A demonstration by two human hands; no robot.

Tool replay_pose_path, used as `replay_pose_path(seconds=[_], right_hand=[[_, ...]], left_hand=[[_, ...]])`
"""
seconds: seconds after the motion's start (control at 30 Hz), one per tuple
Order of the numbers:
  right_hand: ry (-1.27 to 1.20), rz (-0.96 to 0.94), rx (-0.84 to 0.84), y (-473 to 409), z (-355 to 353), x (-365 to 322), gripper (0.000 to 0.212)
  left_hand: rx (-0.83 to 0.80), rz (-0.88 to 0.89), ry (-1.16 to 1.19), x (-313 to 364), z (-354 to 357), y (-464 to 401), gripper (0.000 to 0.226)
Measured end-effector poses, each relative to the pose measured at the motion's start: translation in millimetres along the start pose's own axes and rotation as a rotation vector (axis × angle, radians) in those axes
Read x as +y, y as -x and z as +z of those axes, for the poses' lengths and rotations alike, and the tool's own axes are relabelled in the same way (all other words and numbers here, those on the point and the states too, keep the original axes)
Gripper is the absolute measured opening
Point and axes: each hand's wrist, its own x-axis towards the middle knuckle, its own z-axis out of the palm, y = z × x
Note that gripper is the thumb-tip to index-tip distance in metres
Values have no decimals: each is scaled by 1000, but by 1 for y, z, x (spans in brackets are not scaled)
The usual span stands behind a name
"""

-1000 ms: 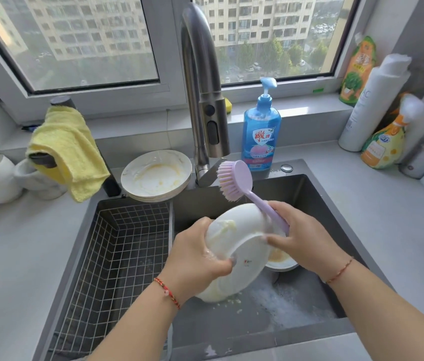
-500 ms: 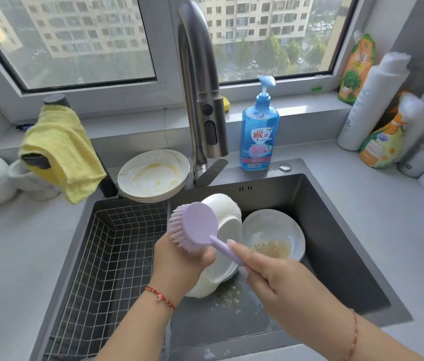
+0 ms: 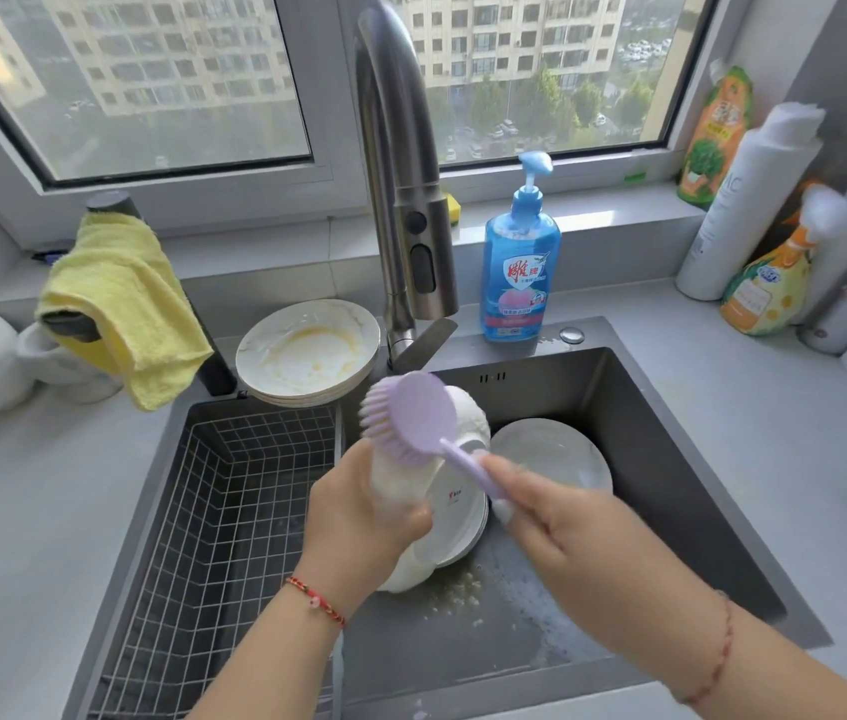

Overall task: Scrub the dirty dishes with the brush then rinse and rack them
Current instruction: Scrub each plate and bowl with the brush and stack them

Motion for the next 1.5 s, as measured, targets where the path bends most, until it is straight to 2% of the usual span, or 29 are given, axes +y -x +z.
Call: replay_pose_path(seconds=[0.07, 0.13, 0.23, 0.27, 0.33, 0.5, 0.63, 0.77, 0.83, 0.97, 1.07, 1.2, 1.37, 1.47, 1.5], right_hand=[[89, -1, -16, -2, 1, 1, 50], [-9, 66, 34, -14, 1, 17, 46], [-289, 386, 116, -34, 8, 61, 26], [-413, 514, 107, -37, 14, 72, 26], [-645, 643, 84, -36, 30, 80, 33], [-1128, 683, 75, -39, 58, 74, 69], [-1297, 577, 94, -38, 62, 73, 71], [-1153, 510, 136, -35, 51, 80, 67], [-1067, 460, 138, -37, 39, 82, 73], [-828, 352, 92, -41, 11, 79, 66], [-553, 242, 58, -45, -2, 79, 78], [-302, 162, 38, -47, -6, 78, 64], [-161, 123, 181, -45, -2, 75, 52], [-323, 168, 357, -37, 0, 69, 22], [-408, 217, 385, -33, 2, 69, 20]], left_hand=[[-4, -11, 38, -1, 2, 0, 36], [-2, 7, 18, -4, 1, 1, 34], [42, 32, 69, -4, -2, 3, 33], [59, 27, 114, -2, -2, 4, 34], [97, 22, 210, 4, -2, 7, 36], [132, -5, 459, 15, 7, 16, 46], [129, 28, 506, 19, 10, 23, 48], [72, 42, 509, 17, 1, 20, 64], [50, 7, 475, 15, -3, 16, 66], [-92, -31, 310, 14, -13, 7, 58], [-233, 17, 172, 13, -17, 4, 57], [-310, 91, 50, 13, -17, 5, 46], [-222, 131, 33, 11, -10, 11, 39], [-94, 69, 62, 7, -8, 12, 43], [-49, 47, 70, 4, -10, 11, 43]])
